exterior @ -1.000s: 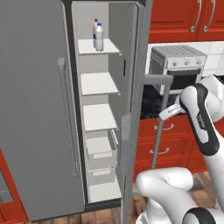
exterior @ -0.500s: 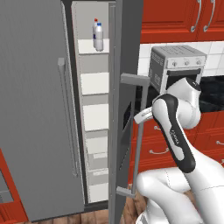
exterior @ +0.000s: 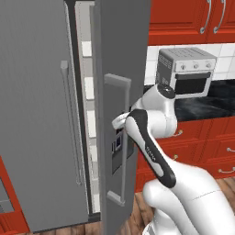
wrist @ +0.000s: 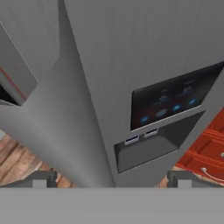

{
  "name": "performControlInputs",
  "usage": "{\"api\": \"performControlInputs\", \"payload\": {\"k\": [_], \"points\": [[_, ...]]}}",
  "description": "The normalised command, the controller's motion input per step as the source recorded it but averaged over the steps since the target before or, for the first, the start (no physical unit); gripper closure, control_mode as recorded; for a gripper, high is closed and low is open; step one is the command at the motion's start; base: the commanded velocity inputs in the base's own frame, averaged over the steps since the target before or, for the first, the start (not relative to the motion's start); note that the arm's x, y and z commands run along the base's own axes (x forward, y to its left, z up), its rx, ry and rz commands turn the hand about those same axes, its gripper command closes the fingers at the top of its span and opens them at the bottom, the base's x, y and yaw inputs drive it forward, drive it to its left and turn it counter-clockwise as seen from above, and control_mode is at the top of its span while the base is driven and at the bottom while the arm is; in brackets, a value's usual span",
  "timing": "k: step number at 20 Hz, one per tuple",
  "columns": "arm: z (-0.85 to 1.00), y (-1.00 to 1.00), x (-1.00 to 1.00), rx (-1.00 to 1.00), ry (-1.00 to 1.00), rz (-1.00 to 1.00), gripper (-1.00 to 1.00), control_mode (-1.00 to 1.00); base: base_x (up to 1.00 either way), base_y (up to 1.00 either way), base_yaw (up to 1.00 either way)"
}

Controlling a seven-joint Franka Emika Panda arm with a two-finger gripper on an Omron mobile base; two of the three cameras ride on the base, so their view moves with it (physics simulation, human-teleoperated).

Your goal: Take the bottled waters from the counter and place them in the freezer to freeze. Close the freezer door after placing the bottles.

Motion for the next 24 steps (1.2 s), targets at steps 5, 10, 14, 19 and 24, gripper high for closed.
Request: {"api": "performControlInputs", "payload": {"k": [5,10,14,19,24], "points": [[0.0,0.59,0.37,-0.06,0.0,-0.12,-1.0,-1.0,0.0,0.0,0.0],[0.0,0.53,0.44,-0.06,0.0,-0.13,-1.0,-1.0,0.0,0.0,0.0],[0.0,0.42,0.51,-0.04,0.0,-0.12,-1.0,-1.0,0.0,0.0,0.0],[0.0,0.34,0.51,-0.03,0.0,-0.12,-1.0,-1.0,0.0,0.0,0.0],[0.0,0.02,0.38,0.0,-0.01,-0.04,-1.0,-1.0,0.0,0.0,0.0]]}}
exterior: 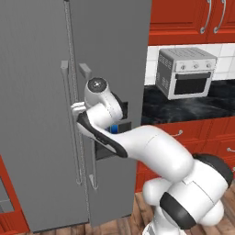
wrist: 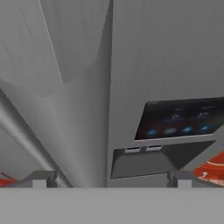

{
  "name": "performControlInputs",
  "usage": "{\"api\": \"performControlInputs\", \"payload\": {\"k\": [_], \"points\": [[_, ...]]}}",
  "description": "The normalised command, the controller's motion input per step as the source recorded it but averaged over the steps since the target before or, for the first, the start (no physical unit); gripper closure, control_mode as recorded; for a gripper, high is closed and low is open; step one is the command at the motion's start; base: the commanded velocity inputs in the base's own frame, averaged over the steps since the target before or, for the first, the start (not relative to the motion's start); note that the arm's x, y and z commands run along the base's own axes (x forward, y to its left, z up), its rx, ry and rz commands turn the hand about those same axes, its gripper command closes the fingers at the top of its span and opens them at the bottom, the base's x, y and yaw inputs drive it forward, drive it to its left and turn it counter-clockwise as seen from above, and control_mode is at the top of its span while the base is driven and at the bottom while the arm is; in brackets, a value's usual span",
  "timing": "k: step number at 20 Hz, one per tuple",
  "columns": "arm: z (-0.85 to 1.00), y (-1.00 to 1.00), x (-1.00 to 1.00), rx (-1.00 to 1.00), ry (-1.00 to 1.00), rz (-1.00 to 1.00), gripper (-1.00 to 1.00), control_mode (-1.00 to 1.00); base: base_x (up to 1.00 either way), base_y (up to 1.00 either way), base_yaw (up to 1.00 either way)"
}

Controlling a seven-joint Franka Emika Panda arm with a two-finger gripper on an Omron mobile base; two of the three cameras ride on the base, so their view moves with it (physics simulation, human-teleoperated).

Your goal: Take the bottled waters from the counter and place them in the freezer to freeze. Close the freezer door after placing the bottles.

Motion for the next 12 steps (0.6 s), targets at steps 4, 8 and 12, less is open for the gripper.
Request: {"api": "performControlInputs", "payload": {"k": [4,8,12], "points": [[0.0,0.0,0.49,0.0,-0.01,-0.01,-1.0,-1.0,0.0,0.0,0.0],[0.0,0.0,0.53,0.0,-0.01,0.0,-1.0,-1.0,0.0,0.0,0.0],[0.0,0.0,0.51,0.0,0.0,-0.01,-1.0,-1.0,0.0,0.0,0.0]]}}
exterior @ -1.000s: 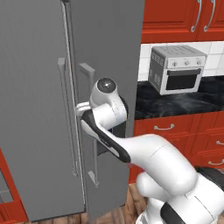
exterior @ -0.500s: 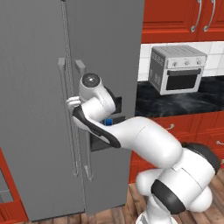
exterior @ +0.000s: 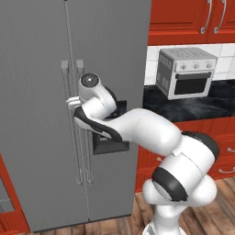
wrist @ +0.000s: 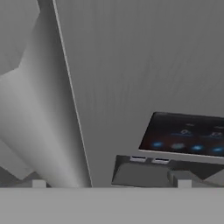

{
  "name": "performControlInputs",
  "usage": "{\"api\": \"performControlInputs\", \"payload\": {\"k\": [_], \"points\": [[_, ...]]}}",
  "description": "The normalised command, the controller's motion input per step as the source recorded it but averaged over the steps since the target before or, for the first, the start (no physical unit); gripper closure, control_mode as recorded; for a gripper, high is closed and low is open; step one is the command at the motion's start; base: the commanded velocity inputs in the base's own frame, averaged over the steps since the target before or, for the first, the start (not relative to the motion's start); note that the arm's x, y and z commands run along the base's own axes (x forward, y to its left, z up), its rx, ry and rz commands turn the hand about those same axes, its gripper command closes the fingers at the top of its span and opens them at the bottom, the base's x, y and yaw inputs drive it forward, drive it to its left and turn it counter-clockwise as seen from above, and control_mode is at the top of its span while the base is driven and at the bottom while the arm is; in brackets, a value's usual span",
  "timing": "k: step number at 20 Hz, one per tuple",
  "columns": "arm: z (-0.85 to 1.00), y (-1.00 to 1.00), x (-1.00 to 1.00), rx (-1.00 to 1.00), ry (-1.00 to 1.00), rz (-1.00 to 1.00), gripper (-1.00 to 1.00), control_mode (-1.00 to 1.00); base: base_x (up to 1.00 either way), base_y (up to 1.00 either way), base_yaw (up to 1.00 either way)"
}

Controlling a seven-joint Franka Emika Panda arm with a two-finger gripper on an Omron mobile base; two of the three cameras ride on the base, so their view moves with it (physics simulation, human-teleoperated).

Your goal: Take the bottled waters from the counter and place them in the freezer to freeze. Close the freezer door after placing the bottles.

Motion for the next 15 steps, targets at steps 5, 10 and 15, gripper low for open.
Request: {"api": "performControlInputs", "payload": {"k": [5,10,15], "points": [[0.0,0.0,0.53,0.0,0.0,-0.01,-1.0,-1.0,0.0,0.0,0.0],[0.0,0.0,0.53,0.0,0.0,-0.01,-1.0,-1.0,0.0,0.0,0.0],[0.0,0.0,0.52,0.0,0.0,-0.02,-1.0,-1.0,0.0,0.0,0.0]]}}
